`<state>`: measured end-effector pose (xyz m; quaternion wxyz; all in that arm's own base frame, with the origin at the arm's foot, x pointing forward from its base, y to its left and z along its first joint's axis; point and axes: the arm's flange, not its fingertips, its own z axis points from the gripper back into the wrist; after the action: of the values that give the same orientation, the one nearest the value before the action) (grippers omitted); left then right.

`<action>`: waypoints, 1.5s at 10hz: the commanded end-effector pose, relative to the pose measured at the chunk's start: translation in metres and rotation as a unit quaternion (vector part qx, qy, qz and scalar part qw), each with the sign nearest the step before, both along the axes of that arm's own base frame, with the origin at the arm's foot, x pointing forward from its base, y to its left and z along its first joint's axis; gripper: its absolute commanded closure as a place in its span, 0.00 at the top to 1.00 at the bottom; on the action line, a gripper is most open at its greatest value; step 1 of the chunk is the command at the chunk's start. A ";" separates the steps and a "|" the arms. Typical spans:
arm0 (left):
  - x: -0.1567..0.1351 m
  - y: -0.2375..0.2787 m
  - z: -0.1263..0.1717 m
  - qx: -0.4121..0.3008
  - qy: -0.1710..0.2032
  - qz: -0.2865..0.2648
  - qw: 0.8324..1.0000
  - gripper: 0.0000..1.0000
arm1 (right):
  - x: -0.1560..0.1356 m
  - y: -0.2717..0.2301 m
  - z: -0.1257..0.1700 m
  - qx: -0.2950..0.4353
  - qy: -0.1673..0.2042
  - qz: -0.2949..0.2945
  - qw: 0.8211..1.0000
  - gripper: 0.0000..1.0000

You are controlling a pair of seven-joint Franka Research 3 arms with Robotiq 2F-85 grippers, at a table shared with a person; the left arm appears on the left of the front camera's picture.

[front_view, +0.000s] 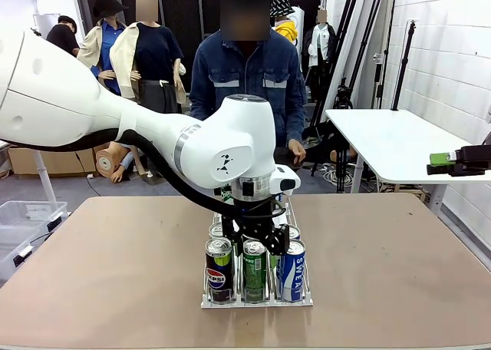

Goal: Retrieve and hand over the desired beverage to the person.
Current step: Pick up a can of the same type that the person held from the Automatic Can Dispenser.

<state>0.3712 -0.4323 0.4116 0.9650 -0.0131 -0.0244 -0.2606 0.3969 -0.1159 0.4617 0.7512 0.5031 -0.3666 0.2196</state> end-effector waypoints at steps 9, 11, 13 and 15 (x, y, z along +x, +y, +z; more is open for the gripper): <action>0.001 0.000 0.000 0.007 -0.008 -0.003 1.000 0.16 | -0.001 0.000 0.000 0.000 0.003 0.003 1.000 1.00; 0.001 0.000 0.000 0.007 -0.008 -0.003 1.000 0.16 | -0.001 0.000 0.000 0.000 0.003 0.003 1.000 1.00; 0.001 0.000 0.000 0.007 -0.008 -0.003 1.000 0.16 | -0.001 0.000 0.000 0.000 0.003 0.003 1.000 1.00; 0.003 -0.006 0.018 0.003 -0.012 0.002 1.000 0.16 | -0.001 0.000 0.000 0.000 0.003 0.003 1.000 1.00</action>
<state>0.3730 -0.4333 0.4144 0.9641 -0.0052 -0.0312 -0.2635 0.3969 -0.1159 0.4617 0.7512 0.5031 -0.3666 0.2196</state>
